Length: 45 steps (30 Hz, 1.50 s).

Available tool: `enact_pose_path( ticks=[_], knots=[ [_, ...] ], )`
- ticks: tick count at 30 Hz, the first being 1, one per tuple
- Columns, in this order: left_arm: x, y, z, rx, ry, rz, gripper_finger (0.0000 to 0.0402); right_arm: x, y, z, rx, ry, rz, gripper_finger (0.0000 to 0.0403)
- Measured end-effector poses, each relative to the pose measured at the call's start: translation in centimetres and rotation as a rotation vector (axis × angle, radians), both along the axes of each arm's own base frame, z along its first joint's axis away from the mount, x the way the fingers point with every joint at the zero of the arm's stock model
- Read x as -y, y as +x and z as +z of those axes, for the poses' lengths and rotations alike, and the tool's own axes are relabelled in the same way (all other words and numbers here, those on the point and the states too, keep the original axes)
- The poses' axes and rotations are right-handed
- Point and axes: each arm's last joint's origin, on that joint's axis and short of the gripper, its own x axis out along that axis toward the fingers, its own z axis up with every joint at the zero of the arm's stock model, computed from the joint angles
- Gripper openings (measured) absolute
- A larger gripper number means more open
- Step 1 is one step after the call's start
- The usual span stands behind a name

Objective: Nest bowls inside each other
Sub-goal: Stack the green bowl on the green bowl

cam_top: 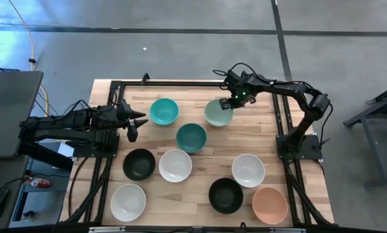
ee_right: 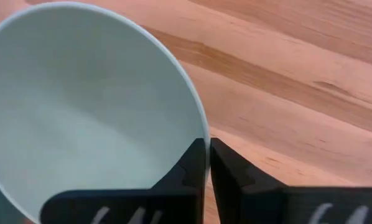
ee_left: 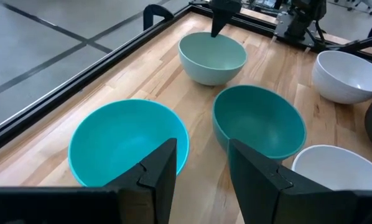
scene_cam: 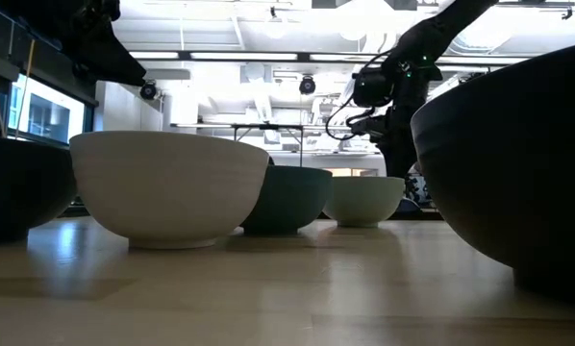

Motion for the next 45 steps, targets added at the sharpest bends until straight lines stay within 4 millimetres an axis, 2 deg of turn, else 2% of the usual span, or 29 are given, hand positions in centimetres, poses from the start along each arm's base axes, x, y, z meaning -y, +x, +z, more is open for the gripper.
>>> enact_pose_path(
  ticks=[12,17,25,33,45],
  knots=[
    [0.0,0.0,0.0,0.001,-0.002,0.001,0.0131,-0.2,0.0,0.4,0.033,0.055,0.001,0.0001],
    [0.0,0.0,0.0,0.0,0.0,0.0,0.0131,0.1,0.2,2.1,0.016,0.02,0.017,0.0],
    [0.0,0.0,0.0,0.0,0.0,0.0,0.0131,0.4,1.3,6.0,0.067,-0.04,0.027,0.0],
    [0.0,0.0,0.0,-0.001,0.006,0.01,0.0131,-2.0,3.4,8.7,0.121,-0.061,0.063,0.0],
    [-0.1,0.0,0.0,-0.002,0.013,0.023,0.0131,-6.3,5.7,9.0,0.154,-0.026,0.096,0.0]
  ],
)
